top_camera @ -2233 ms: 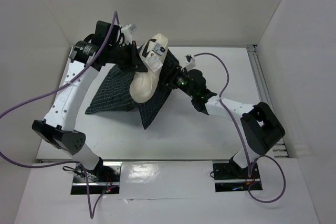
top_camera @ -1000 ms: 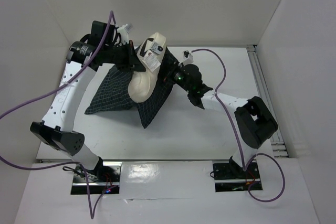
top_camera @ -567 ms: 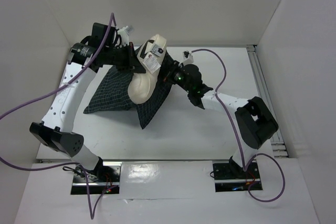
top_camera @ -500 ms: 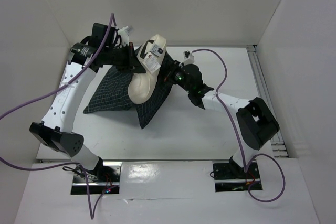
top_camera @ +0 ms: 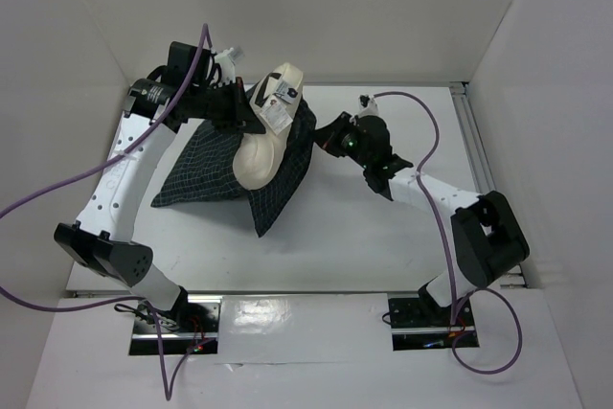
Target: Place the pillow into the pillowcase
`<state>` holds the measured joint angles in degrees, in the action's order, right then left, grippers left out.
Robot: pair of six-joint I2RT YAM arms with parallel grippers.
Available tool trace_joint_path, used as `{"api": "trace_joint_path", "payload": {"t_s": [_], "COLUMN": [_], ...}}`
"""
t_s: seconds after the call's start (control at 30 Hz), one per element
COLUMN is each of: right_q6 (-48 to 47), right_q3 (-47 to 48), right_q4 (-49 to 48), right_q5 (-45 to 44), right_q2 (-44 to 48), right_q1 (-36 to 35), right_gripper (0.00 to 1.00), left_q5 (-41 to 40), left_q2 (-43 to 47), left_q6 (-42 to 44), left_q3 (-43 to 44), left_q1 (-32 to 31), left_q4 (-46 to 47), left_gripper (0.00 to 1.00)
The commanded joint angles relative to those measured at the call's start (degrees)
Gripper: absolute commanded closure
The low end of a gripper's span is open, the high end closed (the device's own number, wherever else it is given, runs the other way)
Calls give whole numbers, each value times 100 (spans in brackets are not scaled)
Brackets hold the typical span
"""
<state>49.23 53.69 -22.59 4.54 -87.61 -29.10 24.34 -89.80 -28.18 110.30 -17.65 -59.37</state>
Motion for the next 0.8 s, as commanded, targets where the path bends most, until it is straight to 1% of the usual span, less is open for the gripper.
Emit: {"api": "trace_joint_path", "payload": {"t_s": [0.0,0.03,0.07,0.13,0.2,0.4,0.47,0.6,0.63,0.67,0.77], "right_q6": [-256,-256,-317,-370,-371,-186,-186,-186,-186,-134,-133], "right_q3": [334,335,387,388,388,519,660,801,801,670,546], "right_q4": [26,140,141,211,158,-44,79,394,396,396,396], "right_q5": [198,110,22,-32,29,162,48,-390,-392,-444,-567], "right_q2": [-54,7,7,60,-1,-300,-406,-546,-546,-546,-546], "right_q1": [-43,-104,-191,-253,-254,-367,-438,-491,-491,-491,-491], "right_gripper": [91,91,88,72,65,65,69,69,66,60,59], "left_q5": [106,106,106,106,106,106,106,106,106,106,106], "left_q2": [200,200,200,200,200,200,200,200,200,200,200], "left_q6": [129,129,129,129,129,129,129,129,129,129,129], "left_q3": [35,35,35,-26,-26,-79,-79,-79,-79,-79,-79], "left_q1": [60,60,60,60,60,-46,-46,-46,-46,-46,-46], "left_q4": [356,356,356,409,461,462,462,462,462,462,462], "left_gripper": [100,100,100,100,100,100,100,100,100,100,100]}}
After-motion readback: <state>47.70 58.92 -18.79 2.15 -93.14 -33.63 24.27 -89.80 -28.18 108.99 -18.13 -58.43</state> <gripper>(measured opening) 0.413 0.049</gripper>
